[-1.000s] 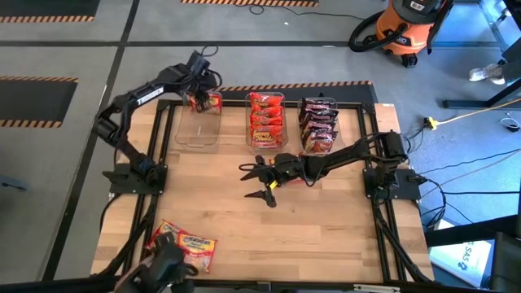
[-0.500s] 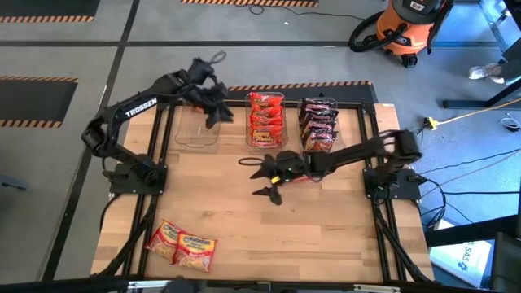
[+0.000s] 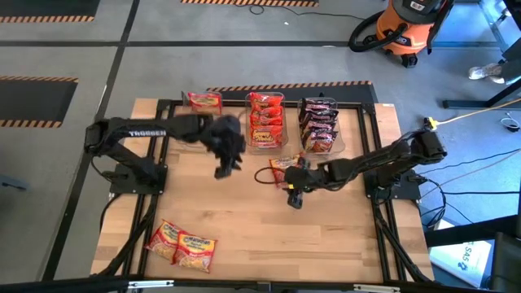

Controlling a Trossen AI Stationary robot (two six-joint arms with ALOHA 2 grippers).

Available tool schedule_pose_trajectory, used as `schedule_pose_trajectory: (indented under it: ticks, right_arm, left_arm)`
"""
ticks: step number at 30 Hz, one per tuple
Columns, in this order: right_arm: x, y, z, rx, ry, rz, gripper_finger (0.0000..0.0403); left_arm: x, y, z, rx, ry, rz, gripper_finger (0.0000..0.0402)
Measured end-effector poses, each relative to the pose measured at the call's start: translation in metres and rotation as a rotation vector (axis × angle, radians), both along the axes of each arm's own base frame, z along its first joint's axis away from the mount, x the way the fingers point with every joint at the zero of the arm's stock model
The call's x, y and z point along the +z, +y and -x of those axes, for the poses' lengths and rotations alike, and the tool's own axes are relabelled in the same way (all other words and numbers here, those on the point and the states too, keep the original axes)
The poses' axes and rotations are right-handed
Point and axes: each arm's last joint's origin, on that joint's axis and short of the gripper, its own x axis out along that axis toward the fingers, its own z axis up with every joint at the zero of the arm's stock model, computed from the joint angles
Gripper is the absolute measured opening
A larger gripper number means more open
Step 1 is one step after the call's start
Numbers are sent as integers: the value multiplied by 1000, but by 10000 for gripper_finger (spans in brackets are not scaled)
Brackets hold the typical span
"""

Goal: Sort Maruchan noodles
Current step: Put the red noodle pack into the left transparent bin

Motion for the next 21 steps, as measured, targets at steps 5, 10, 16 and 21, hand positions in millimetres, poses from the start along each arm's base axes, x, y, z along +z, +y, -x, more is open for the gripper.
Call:
schedule_pose_trajectory:
  ticks: [5,10,16,21]
  right_arm:
    - [-25,-8,18,-231,25,20,128]
    - [-35,-13,27,-374,13,68,93]
    - [-45,-5,18,-327,-54,-65,75]
    - [-44,20,0,-172,-206,-239,72]
  left_arm:
    - [-36,-35,-5,20,8,-35,139]
    - [-68,-60,-7,51,-98,31,139]
    - [-92,-82,-8,75,-253,31,139]
    - [-108,-96,-11,57,-281,17,139]
